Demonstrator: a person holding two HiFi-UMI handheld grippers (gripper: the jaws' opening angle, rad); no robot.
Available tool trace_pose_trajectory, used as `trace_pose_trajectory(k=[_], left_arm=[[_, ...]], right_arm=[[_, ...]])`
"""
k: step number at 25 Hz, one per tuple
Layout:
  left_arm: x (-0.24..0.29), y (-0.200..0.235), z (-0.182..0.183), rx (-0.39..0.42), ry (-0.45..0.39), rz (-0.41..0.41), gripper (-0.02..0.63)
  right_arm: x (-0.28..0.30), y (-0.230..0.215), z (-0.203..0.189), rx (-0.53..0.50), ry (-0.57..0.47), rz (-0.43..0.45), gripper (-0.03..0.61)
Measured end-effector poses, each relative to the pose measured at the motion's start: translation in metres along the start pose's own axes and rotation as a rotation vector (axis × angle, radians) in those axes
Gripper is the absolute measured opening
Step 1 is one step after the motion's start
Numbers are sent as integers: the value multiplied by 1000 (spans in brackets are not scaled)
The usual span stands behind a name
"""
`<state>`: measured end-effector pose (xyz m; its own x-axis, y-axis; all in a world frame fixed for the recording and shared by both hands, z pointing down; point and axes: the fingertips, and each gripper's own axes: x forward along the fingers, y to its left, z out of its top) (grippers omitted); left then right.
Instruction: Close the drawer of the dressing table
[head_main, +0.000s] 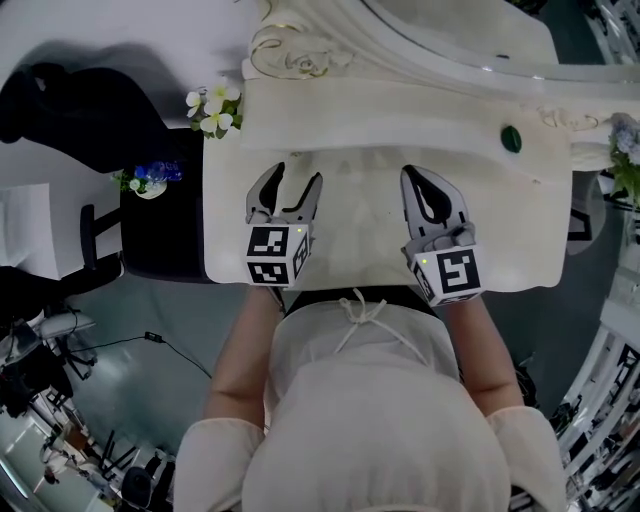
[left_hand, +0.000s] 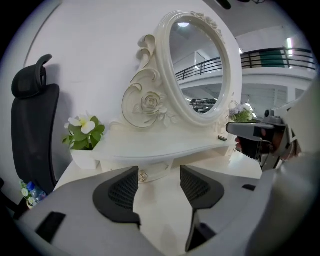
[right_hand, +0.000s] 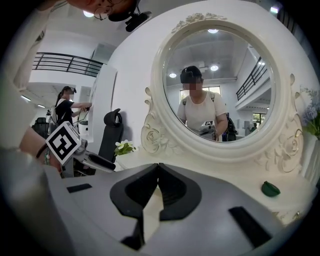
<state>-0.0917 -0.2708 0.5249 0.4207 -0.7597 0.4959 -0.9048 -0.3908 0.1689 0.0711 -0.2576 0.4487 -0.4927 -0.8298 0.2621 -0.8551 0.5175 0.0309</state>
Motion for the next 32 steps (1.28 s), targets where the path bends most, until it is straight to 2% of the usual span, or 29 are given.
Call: trace_pose_trajectory(k=[15,17,21,24,28,32], left_arm=[[-76,-60,119,167,-262,-63,252],[-83,-66,132,178,-290,-62,227],[-97,-75,154,173,-354,-55,116],[-105,-78,166,173,-384,-51,50],[-113,-84,176,188,-401,-71,25],[-115,-92,181,237,-403,-86,20]], right_arm=[[-43,-10,57,3,-91,13,6],[-49,-13,64,12,-108,20,6],[-61,-14,77,18,-162,66,5],[-66,-18,84,13,-178,62,5],[-70,-24,92,24,-183,41,5],[-73,-26,99,12,-203,49,3]])
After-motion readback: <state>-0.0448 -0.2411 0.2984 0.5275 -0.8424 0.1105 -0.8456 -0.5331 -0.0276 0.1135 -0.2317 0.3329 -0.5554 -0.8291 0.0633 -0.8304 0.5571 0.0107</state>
